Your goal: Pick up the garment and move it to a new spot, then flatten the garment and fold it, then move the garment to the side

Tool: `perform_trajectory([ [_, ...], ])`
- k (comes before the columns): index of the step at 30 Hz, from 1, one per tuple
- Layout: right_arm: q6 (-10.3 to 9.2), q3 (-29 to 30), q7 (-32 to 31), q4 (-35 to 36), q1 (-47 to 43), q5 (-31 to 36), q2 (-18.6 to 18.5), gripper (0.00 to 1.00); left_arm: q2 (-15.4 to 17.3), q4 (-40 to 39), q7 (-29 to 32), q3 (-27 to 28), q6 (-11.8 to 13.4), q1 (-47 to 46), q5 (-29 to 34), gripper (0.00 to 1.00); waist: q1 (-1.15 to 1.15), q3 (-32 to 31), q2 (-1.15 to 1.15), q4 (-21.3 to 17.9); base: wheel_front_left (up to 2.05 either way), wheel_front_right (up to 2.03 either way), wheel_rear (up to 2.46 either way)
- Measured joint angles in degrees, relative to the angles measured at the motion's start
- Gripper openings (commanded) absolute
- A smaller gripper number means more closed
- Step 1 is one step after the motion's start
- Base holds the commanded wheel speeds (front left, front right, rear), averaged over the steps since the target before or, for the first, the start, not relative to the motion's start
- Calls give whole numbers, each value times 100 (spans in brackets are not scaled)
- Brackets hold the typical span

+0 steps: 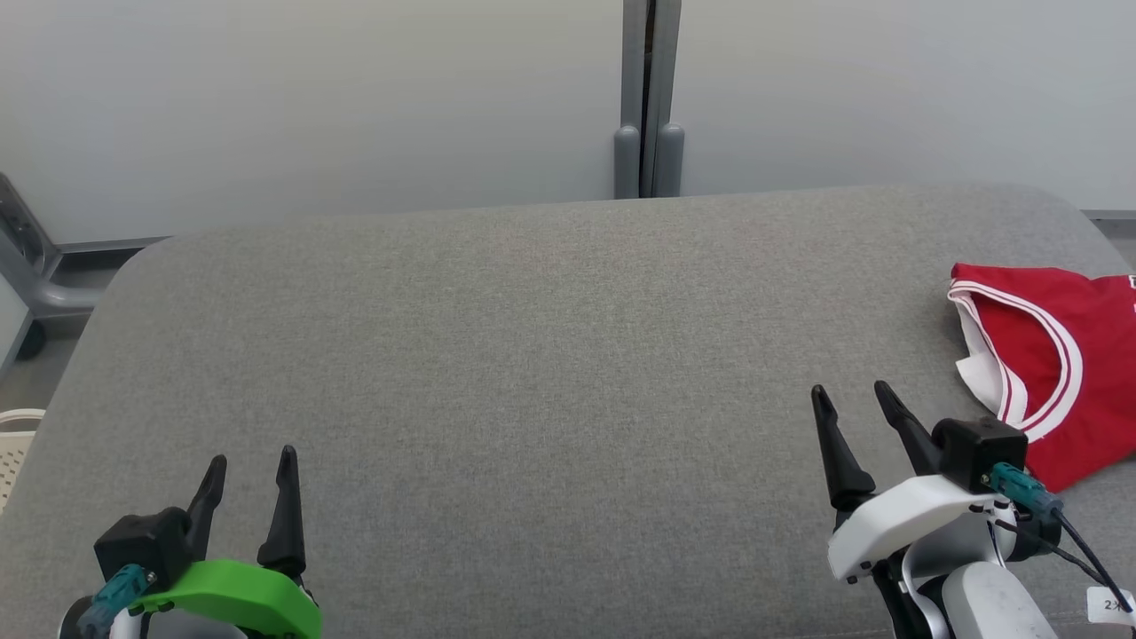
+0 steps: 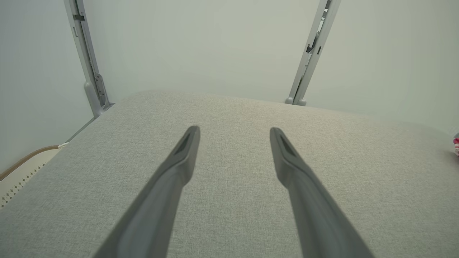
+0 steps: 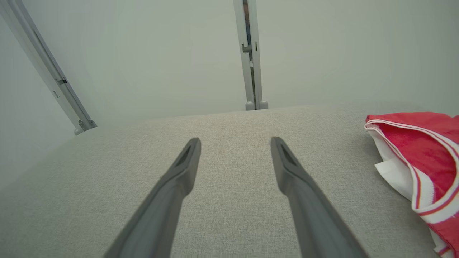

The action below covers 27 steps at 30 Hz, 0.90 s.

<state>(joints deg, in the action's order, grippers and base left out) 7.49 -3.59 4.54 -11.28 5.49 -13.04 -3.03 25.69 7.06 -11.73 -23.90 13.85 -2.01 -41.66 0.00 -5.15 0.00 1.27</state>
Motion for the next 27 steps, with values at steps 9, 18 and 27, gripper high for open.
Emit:
perform_trajectory([
  [9,0,13,-152,348,-204,-85,14,100,-67,191,-27,-23,-48,-77,-13,100,0,18,0,-81,0,0,0],
  [18,0,104,-153,430,-274,-99,14,100,-59,164,8,-98,-19,-77,8,100,0,46,0,-41,0,0,0],
  [27,0,109,-166,476,-277,-135,15,100,45,179,49,-133,42,-85,103,100,0,75,0,-14,0,0,0],
])
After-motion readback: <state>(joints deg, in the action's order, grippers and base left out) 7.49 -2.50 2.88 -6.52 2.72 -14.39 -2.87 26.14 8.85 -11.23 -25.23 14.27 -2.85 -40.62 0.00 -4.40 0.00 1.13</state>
